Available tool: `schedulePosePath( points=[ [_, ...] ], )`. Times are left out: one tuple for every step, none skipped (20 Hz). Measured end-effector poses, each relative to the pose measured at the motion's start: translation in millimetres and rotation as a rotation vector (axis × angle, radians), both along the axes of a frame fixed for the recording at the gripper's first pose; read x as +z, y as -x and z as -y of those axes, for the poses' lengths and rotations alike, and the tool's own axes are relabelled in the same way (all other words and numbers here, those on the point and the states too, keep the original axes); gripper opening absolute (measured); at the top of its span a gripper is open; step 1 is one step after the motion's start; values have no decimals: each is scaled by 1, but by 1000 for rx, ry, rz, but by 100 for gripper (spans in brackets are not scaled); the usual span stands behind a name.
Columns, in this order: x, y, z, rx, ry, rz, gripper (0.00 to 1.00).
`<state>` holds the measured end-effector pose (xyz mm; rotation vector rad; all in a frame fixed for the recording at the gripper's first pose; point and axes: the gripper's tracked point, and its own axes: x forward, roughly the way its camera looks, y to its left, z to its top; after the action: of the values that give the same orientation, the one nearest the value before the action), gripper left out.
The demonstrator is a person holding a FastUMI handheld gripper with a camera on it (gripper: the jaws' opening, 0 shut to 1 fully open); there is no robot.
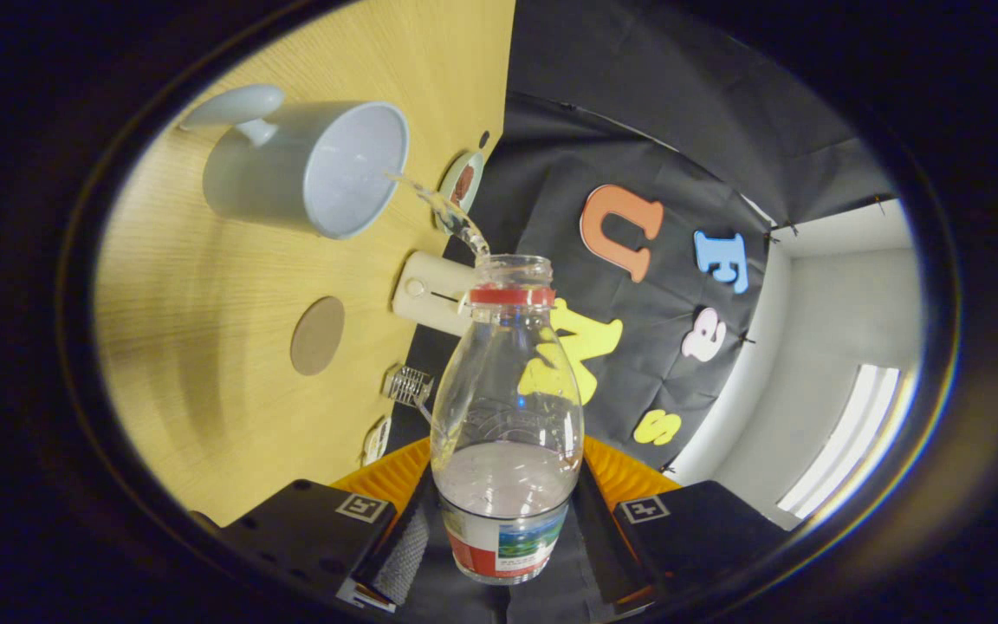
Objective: Take the bottle from table, then pour the juice into the cup, finally place the bottle on the coaster
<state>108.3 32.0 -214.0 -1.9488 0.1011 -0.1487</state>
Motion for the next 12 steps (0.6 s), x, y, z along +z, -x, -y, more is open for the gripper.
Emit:
schedulePosePath(
  points=[
    [3, 0, 0, 2, 0, 4, 82],
    [5, 1, 0, 5, 1, 7, 82],
    [8, 1, 0, 5, 1, 10, 82],
    [9, 1, 1, 5, 2, 10, 82],
    [10, 1, 0, 8, 6, 10, 82],
    [13, 1, 1, 10, 11, 12, 82],
    [15, 1, 1, 10, 14, 14, 82],
    [16, 0, 1, 11, 17, 16, 82],
    [17, 0, 2, 13, 19, 18, 82],
    [19, 0, 1, 16, 20, 18, 82],
    [20, 0, 1, 19, 22, 19, 82],
    [21, -1, -1, 23, 25, 18, 82]
  ],
)
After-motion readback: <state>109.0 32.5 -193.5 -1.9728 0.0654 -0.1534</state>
